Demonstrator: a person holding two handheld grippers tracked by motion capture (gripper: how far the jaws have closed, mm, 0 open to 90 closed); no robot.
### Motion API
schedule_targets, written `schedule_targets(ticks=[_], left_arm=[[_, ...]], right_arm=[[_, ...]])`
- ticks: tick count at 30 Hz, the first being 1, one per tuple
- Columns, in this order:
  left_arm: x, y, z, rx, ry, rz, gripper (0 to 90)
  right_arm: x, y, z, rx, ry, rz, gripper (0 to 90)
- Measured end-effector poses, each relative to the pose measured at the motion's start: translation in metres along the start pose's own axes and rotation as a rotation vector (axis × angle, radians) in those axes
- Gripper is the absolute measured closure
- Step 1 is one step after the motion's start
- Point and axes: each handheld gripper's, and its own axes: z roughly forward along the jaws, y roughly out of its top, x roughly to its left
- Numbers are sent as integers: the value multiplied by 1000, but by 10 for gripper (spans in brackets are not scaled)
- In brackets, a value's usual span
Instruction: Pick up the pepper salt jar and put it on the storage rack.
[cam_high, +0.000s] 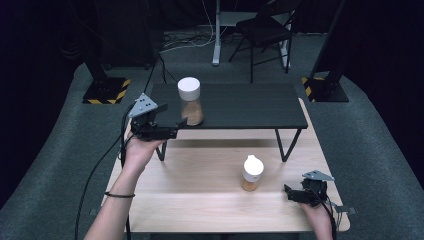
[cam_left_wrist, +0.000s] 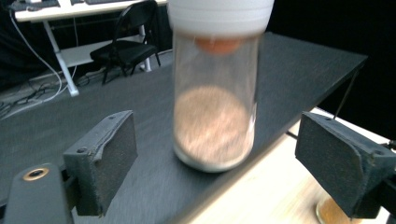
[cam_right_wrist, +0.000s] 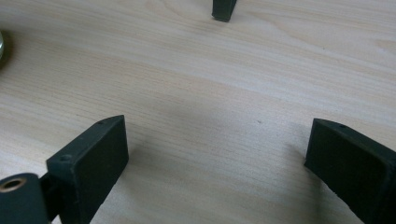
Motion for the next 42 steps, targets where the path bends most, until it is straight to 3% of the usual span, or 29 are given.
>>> schedule_targets(ticks=[6,16,23,33,40,42], left_arm=[[1,-23,-12,-14,-15,-25,112],[-15,-65,-36,-21,23,31,112],[-23,-99,-46,-5,53,37,114],[-17,-143,-47,17,75,-12,123],[-12,-163,-40,78,115,-33,123],[-10,-170,-40,88,122,-56,123]], right_arm=[[0,0,0,0,0,0,47],[0,0,0,0,0,0,47],[0,0,0,0,0,0,47],[0,0,0,0,-1,1,47],[0,0,0,0,1,-1,45],[0,0,0,0,1,-1,45]])
